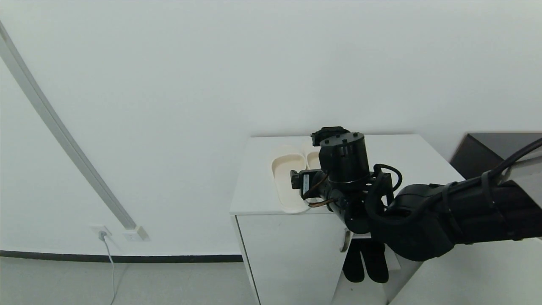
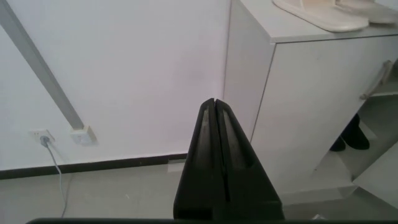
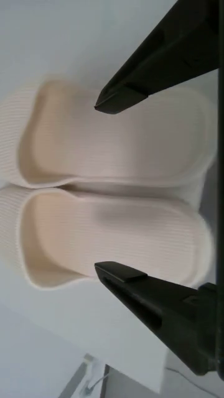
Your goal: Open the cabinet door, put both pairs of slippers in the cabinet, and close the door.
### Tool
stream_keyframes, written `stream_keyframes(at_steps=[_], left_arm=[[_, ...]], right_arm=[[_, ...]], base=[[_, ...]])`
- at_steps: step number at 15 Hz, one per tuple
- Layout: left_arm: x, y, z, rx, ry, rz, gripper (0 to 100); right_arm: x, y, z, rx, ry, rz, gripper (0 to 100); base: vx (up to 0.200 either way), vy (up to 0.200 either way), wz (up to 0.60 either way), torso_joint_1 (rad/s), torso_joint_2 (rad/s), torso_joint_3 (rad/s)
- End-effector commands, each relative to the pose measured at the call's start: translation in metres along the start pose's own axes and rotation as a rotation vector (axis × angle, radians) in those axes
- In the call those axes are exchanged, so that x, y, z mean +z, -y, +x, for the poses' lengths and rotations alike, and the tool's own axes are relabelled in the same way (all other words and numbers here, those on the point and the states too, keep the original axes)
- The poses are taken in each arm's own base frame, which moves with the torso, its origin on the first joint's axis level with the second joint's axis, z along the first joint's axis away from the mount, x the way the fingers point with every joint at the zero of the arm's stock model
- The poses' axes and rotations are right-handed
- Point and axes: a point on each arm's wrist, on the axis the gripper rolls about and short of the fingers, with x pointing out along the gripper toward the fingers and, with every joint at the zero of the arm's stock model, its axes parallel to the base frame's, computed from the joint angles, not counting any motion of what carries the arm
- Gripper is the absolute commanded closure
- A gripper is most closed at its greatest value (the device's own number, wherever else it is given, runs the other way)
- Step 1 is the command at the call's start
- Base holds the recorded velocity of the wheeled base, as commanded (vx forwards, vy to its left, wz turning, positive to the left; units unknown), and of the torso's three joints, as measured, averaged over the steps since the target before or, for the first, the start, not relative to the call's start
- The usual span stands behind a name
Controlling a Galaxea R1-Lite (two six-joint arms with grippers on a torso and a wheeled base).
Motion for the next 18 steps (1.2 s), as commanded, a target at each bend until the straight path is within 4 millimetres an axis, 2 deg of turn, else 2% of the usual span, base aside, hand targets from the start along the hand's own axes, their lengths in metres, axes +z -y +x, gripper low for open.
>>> stream_keyframes(at_steps=[1, 3, 9, 17, 18], left_arm=[[0.000, 0.000, 0.000, 0.001, -0.002, 0.000, 100], [0.000, 0.000, 0.000, 0.001, -0.002, 0.000, 100], [0.000, 0.000, 0.000, 0.001, -0.002, -0.003, 100], [0.000, 0.000, 0.000, 0.001, -0.002, -0.005, 100], [0.000, 0.000, 0.000, 0.001, -0.001, -0.005, 100]], right_arm=[[-0.014, -0.002, 0.010, -0.004, -0.007, -0.015, 0], [-0.023, -0.002, 0.026, -0.011, 0.020, -0.048, 0], [-0.024, -0.001, 0.066, -0.046, 0.050, -0.054, 0], [-0.018, -0.003, 0.089, -0.061, 0.084, -0.054, 0], [-0.018, -0.003, 0.089, -0.061, 0.084, -0.054, 100]], base=[[0.000, 0.000, 0.00, 0.000, 0.00, 0.000], [0.000, 0.000, 0.00, 0.000, 0.00, 0.000], [0.000, 0.000, 0.00, 0.000, 0.00, 0.000], [0.000, 0.000, 0.00, 0.000, 0.00, 0.000], [0.000, 0.000, 0.00, 0.000, 0.00, 0.000]])
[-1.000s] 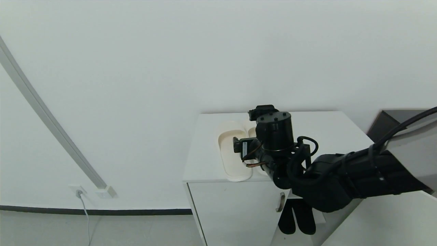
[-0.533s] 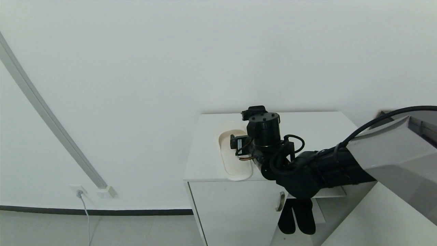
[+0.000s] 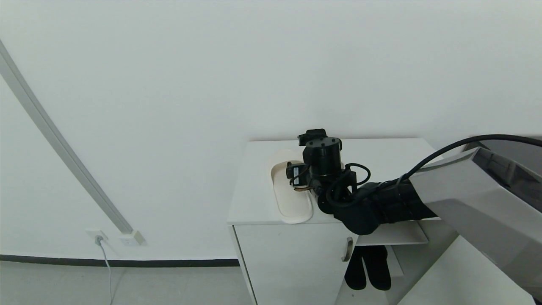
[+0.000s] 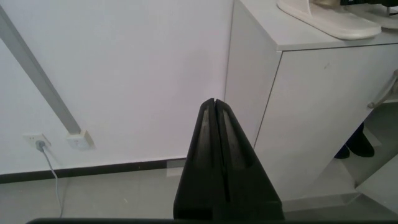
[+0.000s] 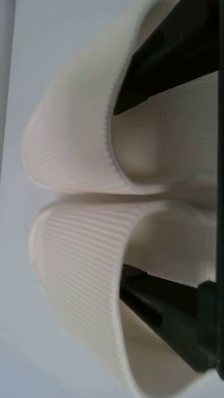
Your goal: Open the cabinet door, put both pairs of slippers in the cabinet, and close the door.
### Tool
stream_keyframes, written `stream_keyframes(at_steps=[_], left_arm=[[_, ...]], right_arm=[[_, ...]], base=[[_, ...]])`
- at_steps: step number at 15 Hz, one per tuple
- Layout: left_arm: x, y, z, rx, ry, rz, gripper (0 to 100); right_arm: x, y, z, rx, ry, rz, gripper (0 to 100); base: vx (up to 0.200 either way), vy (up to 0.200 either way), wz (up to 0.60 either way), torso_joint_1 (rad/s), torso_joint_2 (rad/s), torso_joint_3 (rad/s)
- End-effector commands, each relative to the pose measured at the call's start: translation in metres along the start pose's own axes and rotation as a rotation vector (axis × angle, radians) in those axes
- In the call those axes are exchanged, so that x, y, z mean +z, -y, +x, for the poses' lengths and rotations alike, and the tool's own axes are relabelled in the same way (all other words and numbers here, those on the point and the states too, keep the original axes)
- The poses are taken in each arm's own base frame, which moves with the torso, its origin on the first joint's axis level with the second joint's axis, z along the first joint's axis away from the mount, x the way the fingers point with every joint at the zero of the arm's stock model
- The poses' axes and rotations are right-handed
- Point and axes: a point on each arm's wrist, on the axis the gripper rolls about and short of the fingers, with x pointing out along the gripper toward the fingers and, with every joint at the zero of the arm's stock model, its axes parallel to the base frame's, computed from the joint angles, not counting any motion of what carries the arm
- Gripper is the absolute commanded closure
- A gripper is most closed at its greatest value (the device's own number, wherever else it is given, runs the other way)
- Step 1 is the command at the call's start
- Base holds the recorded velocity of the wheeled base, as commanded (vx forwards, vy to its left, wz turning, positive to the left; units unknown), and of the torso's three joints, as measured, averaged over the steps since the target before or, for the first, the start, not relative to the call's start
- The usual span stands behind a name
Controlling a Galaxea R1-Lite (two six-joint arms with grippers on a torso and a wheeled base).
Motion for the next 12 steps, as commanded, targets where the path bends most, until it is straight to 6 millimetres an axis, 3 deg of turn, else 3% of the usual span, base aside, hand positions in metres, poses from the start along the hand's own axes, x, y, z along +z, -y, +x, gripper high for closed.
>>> stream_keyframes(at_steps=[1, 8, 12], left_arm=[[0.000, 0.000, 0.000, 0.000, -0.002, 0.001, 100], [0.000, 0.000, 0.000, 0.000, 0.000, 0.000, 100], [0.000, 0.000, 0.000, 0.000, 0.000, 0.000, 100]], right_arm=[[-0.003, -0.001, 0.002, -0.001, -0.003, -0.002, 100], [-0.001, -0.001, 0.001, 0.002, 0.003, 0.002, 100], [0.017, 0.003, -0.015, 0.013, 0.024, 0.014, 100]], base=[[0.000, 0.000, 0.00, 0.000, 0.00, 0.000], [0.000, 0.000, 0.00, 0.000, 0.00, 0.000], [0.000, 0.000, 0.00, 0.000, 0.00, 0.000]])
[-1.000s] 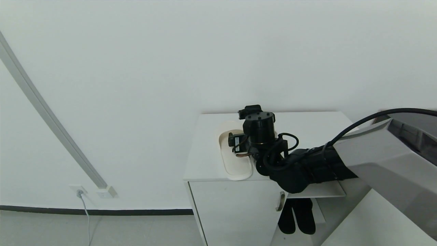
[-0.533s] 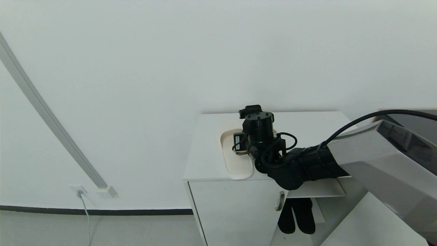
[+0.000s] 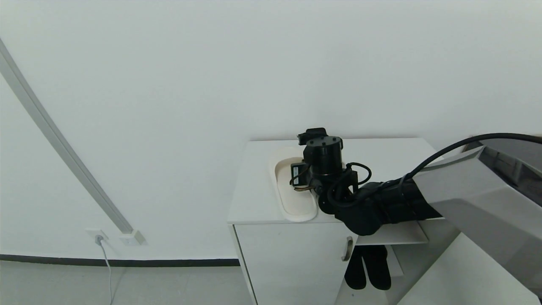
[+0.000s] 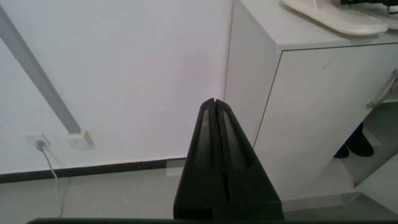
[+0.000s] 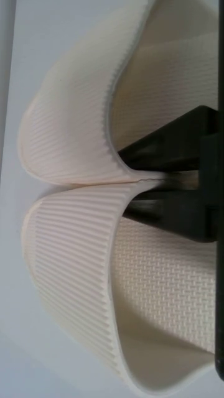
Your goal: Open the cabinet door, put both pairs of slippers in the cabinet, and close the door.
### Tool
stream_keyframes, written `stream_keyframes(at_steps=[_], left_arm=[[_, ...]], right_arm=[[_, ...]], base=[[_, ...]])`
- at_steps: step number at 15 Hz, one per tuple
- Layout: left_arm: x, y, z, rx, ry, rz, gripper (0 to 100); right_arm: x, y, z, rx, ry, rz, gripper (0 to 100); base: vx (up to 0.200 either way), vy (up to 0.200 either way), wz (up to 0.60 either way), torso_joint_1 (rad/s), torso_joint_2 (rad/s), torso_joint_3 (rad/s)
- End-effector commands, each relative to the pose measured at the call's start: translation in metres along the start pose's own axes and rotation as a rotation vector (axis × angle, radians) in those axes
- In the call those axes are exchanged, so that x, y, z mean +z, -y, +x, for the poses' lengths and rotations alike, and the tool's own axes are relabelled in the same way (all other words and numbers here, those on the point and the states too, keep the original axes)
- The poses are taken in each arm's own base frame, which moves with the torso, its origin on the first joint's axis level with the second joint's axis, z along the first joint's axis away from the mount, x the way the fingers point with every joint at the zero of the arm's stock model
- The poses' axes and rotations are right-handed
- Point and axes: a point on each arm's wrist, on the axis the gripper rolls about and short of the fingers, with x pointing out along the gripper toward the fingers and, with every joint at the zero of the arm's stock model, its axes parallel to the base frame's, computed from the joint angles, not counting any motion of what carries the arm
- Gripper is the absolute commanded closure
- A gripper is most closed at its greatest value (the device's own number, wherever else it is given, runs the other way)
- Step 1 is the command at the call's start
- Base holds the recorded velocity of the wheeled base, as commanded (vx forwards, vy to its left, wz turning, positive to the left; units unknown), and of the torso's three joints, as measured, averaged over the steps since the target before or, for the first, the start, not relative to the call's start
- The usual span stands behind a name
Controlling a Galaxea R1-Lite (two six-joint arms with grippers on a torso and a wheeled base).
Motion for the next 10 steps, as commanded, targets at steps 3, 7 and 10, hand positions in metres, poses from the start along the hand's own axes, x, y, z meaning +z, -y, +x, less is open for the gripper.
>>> stream_keyframes(at_steps=[3, 7, 10], left_arm=[[0.000, 0.000, 0.000, 0.000, -0.001, 0.000, 100], [0.000, 0.000, 0.000, 0.000, -0.003, 0.001, 100], [0.000, 0.000, 0.000, 0.000, -0.001, 0.003, 100]], right_arm=[[0.025, 0.014, -0.055, 0.121, -0.010, -0.003, 100], [0.026, 0.052, -0.130, 0.285, -0.040, -0.049, 100], [0.021, 0.076, -0.179, 0.375, -0.057, -0.057, 100]], base=[[0.000, 0.000, 0.00, 0.000, 0.00, 0.000], [0.000, 0.000, 0.00, 0.000, 0.00, 0.000], [0.000, 0.000, 0.00, 0.000, 0.00, 0.000]])
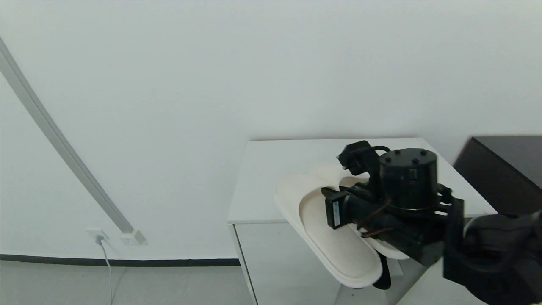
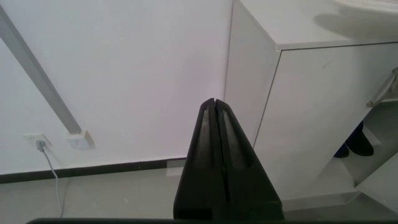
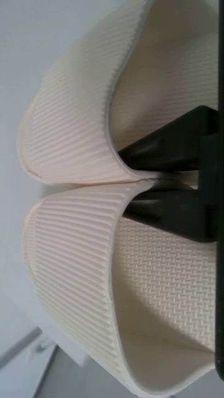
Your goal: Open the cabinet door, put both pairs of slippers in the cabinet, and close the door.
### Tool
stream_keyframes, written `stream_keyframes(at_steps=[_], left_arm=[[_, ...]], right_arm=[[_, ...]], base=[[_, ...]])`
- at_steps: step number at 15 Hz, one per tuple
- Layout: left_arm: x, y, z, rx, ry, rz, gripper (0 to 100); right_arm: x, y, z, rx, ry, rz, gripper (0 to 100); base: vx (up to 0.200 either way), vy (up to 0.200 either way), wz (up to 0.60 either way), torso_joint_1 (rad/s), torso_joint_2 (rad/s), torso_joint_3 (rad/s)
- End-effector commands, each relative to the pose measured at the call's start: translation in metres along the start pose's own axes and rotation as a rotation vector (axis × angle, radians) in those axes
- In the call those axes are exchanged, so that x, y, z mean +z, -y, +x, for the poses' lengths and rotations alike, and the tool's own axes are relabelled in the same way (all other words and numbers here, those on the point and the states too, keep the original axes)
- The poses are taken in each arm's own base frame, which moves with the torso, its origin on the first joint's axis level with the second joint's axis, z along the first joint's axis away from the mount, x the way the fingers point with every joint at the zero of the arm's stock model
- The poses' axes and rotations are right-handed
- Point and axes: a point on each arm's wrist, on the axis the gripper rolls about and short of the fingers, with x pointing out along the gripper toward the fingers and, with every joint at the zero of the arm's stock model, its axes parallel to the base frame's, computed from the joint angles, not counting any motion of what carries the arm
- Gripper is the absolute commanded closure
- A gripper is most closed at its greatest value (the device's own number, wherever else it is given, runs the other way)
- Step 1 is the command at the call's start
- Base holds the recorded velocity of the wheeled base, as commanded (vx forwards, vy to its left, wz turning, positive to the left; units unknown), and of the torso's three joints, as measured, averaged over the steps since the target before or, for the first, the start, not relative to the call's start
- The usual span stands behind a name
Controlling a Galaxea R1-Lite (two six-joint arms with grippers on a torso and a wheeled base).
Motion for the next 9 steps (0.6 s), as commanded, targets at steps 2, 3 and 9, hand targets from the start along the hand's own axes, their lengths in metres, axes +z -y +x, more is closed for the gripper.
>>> stream_keyframes(at_steps=[2, 3, 9], left_arm=[[0.000, 0.000, 0.000, 0.000, -0.002, -0.001, 100], [0.000, 0.000, 0.000, 0.000, -0.002, -0.001, 100], [0.000, 0.000, 0.000, 0.000, 0.000, -0.003, 100]], right_arm=[[0.006, 0.008, -0.064, 0.081, 0.055, 0.006, 100], [0.006, 0.005, -0.068, 0.091, 0.058, 0.004, 100], [0.000, 0.003, -0.067, 0.098, 0.037, -0.005, 100]], base=[[0.000, 0.000, 0.00, 0.000, 0.00, 0.000], [0.000, 0.000, 0.00, 0.000, 0.00, 0.000], [0.000, 0.000, 0.00, 0.000, 0.00, 0.000]])
